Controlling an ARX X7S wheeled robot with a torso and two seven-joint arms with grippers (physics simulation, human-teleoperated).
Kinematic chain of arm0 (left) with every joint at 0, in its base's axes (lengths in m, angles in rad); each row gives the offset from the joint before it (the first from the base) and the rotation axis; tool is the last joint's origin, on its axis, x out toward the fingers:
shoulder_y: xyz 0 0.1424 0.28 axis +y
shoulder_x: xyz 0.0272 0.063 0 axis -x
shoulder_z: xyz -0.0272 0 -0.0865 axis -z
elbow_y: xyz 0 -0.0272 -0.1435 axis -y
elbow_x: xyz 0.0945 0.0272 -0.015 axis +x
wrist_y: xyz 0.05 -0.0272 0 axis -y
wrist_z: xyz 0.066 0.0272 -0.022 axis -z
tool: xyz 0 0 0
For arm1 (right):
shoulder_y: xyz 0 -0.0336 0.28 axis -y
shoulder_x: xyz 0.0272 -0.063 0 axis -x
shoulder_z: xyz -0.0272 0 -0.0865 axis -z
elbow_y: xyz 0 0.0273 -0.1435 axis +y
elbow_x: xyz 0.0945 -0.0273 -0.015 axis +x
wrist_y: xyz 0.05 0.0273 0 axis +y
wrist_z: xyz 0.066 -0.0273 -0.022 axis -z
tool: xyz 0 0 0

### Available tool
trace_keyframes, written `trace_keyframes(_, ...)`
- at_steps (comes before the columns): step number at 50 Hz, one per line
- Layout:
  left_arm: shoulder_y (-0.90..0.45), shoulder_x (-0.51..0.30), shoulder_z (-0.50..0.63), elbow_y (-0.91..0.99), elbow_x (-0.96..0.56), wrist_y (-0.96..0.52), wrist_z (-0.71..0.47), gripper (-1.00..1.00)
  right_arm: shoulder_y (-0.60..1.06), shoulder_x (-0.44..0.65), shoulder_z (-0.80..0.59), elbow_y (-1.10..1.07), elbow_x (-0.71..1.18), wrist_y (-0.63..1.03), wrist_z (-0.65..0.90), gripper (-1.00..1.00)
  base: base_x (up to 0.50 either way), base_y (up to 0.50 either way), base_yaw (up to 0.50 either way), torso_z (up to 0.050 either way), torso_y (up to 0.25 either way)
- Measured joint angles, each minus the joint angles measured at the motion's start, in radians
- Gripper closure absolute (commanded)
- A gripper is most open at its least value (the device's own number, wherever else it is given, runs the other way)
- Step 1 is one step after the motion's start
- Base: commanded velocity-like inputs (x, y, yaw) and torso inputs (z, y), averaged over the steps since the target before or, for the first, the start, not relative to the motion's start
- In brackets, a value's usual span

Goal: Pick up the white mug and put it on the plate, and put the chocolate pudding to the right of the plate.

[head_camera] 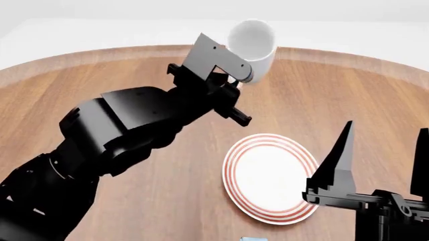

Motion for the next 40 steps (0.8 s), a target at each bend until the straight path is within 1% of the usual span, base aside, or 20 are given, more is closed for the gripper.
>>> trace_keyframes(7,-0.05,0.026,0.017,-0.076,-0.057,-0.038,0.138,1.0,0.001,0.002,0.001,-0.003,0.001,0.002,0.003,-1.0,0.0,0.0,0.0,0.0,0.0)
trace_keyframes(17,-0.078,0.074,0.028,-0.211,-0.105,-0.058,0.268,1.0,0.001,0.004,-0.001,0.001,0.002,-0.001,0.005,-1.0,0.0,0.0,0.0,0.0,0.0)
trace_keyframes(26,-0.066,0.121,0.036,-0.32,-0.119,-0.043,0.338,1.0,0.001,0.006,-0.004,0.009,0.004,-0.006,0.006,-1.0,0.0,0.0,0.0,0.0,0.0)
trace_keyframes(40,-0.005,0.194,0.072,-0.454,-0.102,0.015,0.402,1.0,0.002,0.008,-0.009,0.018,0.005,-0.012,0.008,-1.0,0.0,0.0,0.0,0.0,0.0)
